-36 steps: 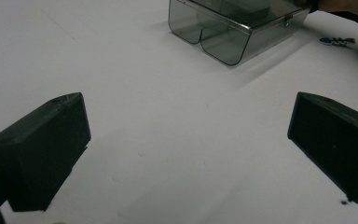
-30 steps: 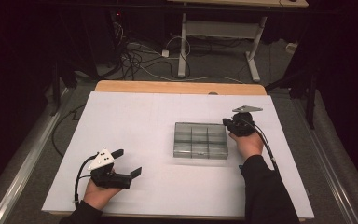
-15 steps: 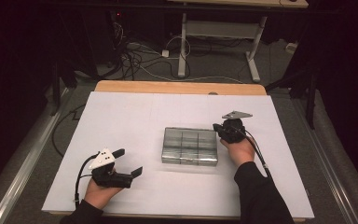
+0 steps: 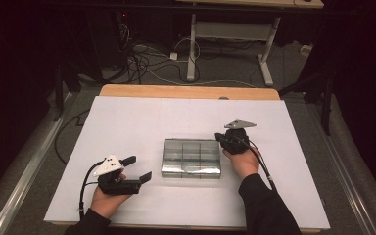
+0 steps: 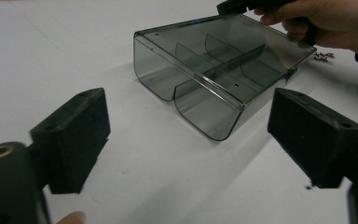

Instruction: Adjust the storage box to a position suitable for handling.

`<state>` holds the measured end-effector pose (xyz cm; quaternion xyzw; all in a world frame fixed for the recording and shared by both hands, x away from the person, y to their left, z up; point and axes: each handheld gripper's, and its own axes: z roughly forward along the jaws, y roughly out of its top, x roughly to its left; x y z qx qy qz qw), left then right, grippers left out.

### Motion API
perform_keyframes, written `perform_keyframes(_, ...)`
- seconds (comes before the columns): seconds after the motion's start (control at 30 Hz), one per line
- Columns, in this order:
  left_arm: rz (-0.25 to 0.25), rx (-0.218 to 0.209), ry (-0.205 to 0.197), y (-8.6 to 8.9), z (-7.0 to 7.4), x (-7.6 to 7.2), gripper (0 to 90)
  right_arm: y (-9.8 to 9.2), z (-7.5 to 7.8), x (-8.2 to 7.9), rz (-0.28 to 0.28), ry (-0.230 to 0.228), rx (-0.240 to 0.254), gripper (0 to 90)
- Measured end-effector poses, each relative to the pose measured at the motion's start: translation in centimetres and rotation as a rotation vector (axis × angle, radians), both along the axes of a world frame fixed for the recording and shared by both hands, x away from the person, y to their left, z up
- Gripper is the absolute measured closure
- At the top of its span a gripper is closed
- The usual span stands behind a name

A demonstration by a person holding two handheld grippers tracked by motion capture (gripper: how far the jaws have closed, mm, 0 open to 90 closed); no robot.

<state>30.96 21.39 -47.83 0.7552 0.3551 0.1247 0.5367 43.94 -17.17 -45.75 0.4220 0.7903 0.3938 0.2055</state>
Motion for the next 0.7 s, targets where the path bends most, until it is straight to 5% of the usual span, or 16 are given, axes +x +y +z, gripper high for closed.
perform_keyframes(0.07,0.000,-0.003,0.001,0.0,0.0,0.0,15.1,0.0,0.1,0.0,-0.001,-0.003,-0.002,90.0)
perform_keyframes(0.2,-0.007,-0.014,-0.006,0.4,0.2,-0.1,31.8,-1.1,1.3,-0.7,-0.035,-0.042,0.015,90.0)
perform_keyframes(0.37,0.021,-0.019,0.011,0.6,0.1,0.2,47.5,-3.4,2.5,-4.5,-0.020,-0.109,0.041,90.0)
perform_keyframes(0.47,0.037,0.000,0.027,0.4,0.0,0.3,53.7,-3.9,2.2,-6.2,-0.008,-0.129,0.036,90.0)
perform_keyframes(0.7,0.058,0.046,0.036,-0.5,-0.1,0.5,83.8,-5.1,1.1,-10.1,0.002,-0.155,0.073,90.0)
